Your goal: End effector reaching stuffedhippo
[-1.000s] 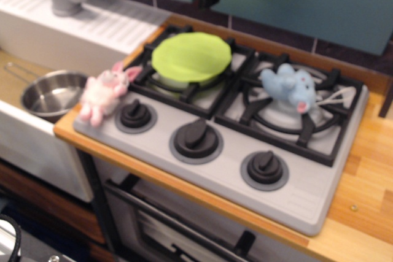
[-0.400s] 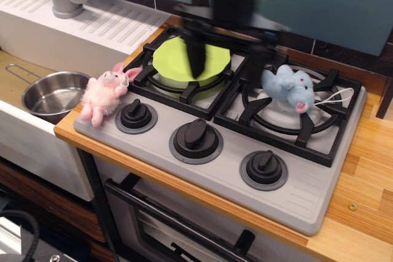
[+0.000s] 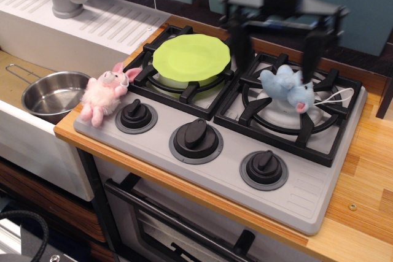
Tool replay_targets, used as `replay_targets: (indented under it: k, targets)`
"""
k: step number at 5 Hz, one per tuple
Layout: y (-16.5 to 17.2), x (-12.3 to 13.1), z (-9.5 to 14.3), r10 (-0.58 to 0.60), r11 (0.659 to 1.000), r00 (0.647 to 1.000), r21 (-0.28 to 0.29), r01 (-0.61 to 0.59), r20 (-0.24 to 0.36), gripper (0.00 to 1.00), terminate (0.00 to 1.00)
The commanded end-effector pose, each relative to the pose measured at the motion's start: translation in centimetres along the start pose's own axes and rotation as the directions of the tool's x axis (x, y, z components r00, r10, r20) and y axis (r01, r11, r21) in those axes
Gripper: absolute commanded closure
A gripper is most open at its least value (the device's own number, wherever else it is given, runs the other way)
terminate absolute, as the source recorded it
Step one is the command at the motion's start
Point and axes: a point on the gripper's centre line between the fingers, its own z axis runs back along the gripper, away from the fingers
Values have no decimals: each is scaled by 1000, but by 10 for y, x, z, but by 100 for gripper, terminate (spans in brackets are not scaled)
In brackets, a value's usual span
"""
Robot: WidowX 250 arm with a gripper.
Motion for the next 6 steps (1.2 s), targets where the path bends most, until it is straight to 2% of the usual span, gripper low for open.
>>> replay_targets:
  k: [1, 4, 5, 6]
  targets:
    - [-3, 38, 26, -83, 997, 984, 19, 81, 158, 0, 0]
    - [1, 55, -26, -102, 994, 934, 15, 104, 343, 0, 0]
    - [-1, 57, -39, -108, 994, 918, 17, 110, 382, 0, 0]
    - [-1, 59, -51, -126, 991, 886, 29, 127, 446, 0, 0]
